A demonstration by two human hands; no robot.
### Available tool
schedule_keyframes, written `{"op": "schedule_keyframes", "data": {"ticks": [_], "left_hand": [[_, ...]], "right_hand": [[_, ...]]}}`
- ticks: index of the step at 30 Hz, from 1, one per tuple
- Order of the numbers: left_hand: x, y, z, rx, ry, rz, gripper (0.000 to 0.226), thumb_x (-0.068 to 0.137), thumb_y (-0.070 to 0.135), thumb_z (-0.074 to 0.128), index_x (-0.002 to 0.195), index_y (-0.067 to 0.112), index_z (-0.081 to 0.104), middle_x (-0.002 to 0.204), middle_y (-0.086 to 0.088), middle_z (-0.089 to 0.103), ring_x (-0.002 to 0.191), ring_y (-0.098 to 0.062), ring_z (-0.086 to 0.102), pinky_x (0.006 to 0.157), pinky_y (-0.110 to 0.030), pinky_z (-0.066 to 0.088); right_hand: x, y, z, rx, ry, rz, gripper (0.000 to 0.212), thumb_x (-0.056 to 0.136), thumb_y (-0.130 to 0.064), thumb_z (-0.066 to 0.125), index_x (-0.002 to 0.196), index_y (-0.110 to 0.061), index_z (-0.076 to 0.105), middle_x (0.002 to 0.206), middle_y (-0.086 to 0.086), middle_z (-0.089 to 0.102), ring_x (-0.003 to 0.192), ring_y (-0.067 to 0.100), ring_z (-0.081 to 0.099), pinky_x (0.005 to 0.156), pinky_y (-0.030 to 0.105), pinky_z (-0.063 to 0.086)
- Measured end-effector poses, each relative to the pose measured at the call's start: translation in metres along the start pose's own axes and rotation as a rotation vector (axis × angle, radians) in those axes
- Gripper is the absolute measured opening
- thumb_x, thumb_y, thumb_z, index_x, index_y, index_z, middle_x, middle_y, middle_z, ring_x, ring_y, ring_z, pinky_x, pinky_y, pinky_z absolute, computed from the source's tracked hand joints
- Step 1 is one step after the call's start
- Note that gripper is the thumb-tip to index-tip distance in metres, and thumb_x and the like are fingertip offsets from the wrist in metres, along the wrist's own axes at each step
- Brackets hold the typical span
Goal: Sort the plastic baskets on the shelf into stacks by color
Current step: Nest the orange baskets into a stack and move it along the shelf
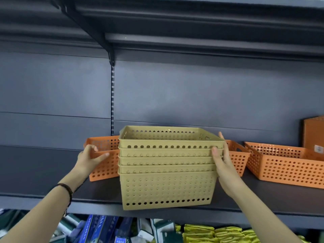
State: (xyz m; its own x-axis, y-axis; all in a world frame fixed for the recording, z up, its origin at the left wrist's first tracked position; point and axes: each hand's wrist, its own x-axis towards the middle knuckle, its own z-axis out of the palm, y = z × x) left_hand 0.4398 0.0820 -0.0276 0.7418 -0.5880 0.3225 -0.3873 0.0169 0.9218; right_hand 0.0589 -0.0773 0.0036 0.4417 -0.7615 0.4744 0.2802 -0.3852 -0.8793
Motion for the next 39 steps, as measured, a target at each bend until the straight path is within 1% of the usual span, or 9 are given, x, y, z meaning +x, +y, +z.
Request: {"op": "schedule_keyframes", "data": {"ticks": [3, 6, 10, 12, 17, 25, 32, 36, 39], "left_hand": [[-0.004, -0.002, -0.015, 0.037, 0.138, -0.002, 0.035, 0.077, 0.026, 0.078, 0.076, 0.020, 0.044, 0.090, -0.012, 0.060, 0.077, -0.027, 0.055, 0.065, -0.039, 0.045], [-0.016, -0.002, -0.033, 0.058, 0.240, -0.011, 0.035, 0.076, 0.026, 0.079, 0.076, 0.019, 0.044, 0.085, -0.010, 0.058, 0.069, -0.026, 0.052, 0.060, -0.036, 0.042], [-0.037, -0.001, -0.059, 0.201, 0.372, -0.016, 0.040, 0.072, 0.033, 0.082, 0.088, 0.013, 0.050, 0.096, -0.012, 0.061, 0.085, -0.031, 0.056, 0.070, -0.039, 0.044], [-0.045, -0.005, -0.070, 0.256, 0.396, 0.013, 0.040, 0.071, 0.034, 0.082, 0.087, 0.014, 0.051, 0.103, -0.019, 0.060, 0.093, -0.036, 0.057, 0.073, -0.040, 0.042], [-0.063, 0.001, -0.087, 0.268, 0.477, 0.032, 0.039, 0.076, 0.024, 0.080, 0.089, 0.002, 0.050, 0.119, -0.032, 0.046, 0.118, -0.042, 0.043, 0.088, -0.048, 0.042], [-0.090, 0.018, -0.130, 0.166, 0.722, 0.077, 0.039, 0.077, 0.029, 0.078, 0.092, 0.015, 0.044, 0.100, -0.021, 0.062, 0.095, -0.039, 0.059, 0.082, -0.049, 0.045], [-0.102, 0.046, -0.144, 0.039, 0.870, 0.201, 0.034, 0.079, 0.029, 0.075, 0.080, 0.028, 0.040, 0.095, -0.004, 0.054, 0.087, -0.019, 0.050, 0.077, -0.035, 0.040], [-0.109, 0.055, -0.147, 0.000, 0.946, 0.235, 0.033, 0.079, 0.027, 0.075, 0.076, 0.028, 0.042, 0.095, 0.000, 0.054, 0.086, -0.015, 0.049, 0.074, -0.024, 0.034], [-0.112, 0.053, -0.154, -0.055, 1.010, 0.238, 0.037, 0.077, 0.028, 0.075, 0.071, 0.035, 0.040, 0.097, 0.000, 0.056, 0.087, -0.014, 0.050, 0.076, -0.026, 0.039]], "right_hand": [[0.001, 0.001, 0.001, 0.016, 0.009, 0.007, 0.081, 0.050, -0.081, 0.070, 0.121, -0.080, 0.030, 0.137, -0.005, 0.059, 0.123, 0.015, 0.057, 0.102, 0.050, 0.046], [0.001, 0.000, 0.001, 0.019, 0.007, 0.010, 0.079, 0.049, -0.082, 0.070, 0.118, -0.081, 0.031, 0.137, -0.005, 0.058, 0.123, 0.015, 0.056, 0.103, 0.049, 0.046], [0.000, 0.000, 0.003, 0.027, 0.010, -0.003, 0.077, 0.051, -0.082, 0.069, 0.118, -0.080, 0.030, 0.133, -0.009, 0.061, 0.118, 0.008, 0.058, 0.096, 0.039, 0.048], [-0.001, 0.000, 0.006, 0.027, 0.008, -0.012, 0.071, 0.060, -0.077, 0.067, 0.120, -0.078, 0.030, 0.132, -0.010, 0.061, 0.115, 0.004, 0.060, 0.091, 0.034, 0.050], [-0.001, -0.001, 0.020, 0.039, 0.030, -0.010, 0.054, 0.090, -0.046, 0.052, 0.131, -0.067, 0.022, 0.134, -0.010, 0.058, 0.115, 0.003, 0.056, 0.089, 0.029, 0.048], [-0.004, -0.001, 0.064, 0.059, 0.025, -0.022, 0.065, 0.086, -0.049, 0.056, 0.136, -0.064, 0.018, 0.146, -0.007, 0.047, 0.127, 0.012, 0.050, 0.097, 0.036, 0.044], [0.006, 0.019, 0.115, -0.058, -0.062, -0.075, 0.072, 0.080, -0.067, 0.057, 0.133, -0.076, 0.008, 0.161, -0.018, 0.017, 0.147, 0.013, 0.020, 0.117, 0.056, 0.022], [0.026, 0.028, 0.132, -0.156, -0.036, -0.071, 0.075, 0.093, -0.048, 0.053, 0.149, -0.053, 0.003, 0.163, -0.009, 0.013, 0.148, 0.017, 0.017, 0.118, 0.054, 0.019], [0.044, 0.036, 0.141, -0.367, 0.042, 0.038, 0.071, 0.094, -0.054, 0.047, 0.151, -0.048, 0.006, 0.163, 0.001, 0.011, 0.146, 0.035, 0.017, 0.117, 0.055, 0.018]]}}
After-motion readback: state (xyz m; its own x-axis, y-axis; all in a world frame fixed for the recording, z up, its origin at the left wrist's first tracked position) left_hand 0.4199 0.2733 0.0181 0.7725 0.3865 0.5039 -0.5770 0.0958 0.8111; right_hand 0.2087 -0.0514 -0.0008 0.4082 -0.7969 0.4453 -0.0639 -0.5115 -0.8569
